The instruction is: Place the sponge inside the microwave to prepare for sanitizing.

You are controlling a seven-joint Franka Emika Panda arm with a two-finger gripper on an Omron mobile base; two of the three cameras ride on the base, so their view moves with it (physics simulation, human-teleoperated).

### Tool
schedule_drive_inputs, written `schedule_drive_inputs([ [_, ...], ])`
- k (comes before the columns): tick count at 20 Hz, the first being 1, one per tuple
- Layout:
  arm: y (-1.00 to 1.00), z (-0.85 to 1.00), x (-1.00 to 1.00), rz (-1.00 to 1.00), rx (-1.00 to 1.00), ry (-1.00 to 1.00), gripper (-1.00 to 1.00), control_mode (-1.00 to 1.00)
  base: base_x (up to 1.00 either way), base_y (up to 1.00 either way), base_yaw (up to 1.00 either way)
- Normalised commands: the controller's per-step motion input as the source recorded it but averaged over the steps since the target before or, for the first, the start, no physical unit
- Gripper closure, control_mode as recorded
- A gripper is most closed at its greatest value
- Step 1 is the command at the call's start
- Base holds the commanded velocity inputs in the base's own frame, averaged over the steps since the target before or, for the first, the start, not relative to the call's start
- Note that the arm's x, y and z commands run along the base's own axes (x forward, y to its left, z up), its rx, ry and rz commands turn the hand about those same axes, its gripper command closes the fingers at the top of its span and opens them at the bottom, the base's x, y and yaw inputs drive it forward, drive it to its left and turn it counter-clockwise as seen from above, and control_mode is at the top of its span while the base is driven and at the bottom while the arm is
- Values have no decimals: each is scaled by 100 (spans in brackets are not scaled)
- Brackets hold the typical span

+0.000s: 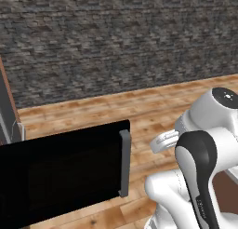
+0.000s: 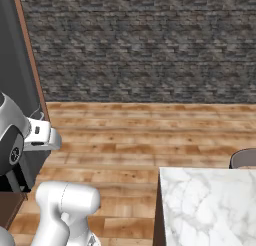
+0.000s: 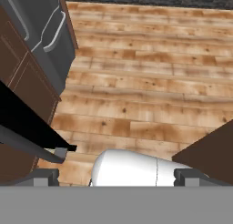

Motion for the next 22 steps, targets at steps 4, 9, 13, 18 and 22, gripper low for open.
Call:
schedule_drive_inputs([
  [4, 0, 0, 0, 0, 0, 0, -100, 100, -59, -1, -23],
  [9, 0, 0, 0, 0, 0, 0, -100, 100, -72, 10, 9],
  [13, 0, 0, 0, 0, 0, 0, -100, 100, -55, 18, 57],
  [18, 0, 0, 0, 0, 0, 0, -100, 100, -43, 17, 73],
  [22, 0, 0, 0, 0, 0, 0, -100, 100, -26, 14, 91],
])
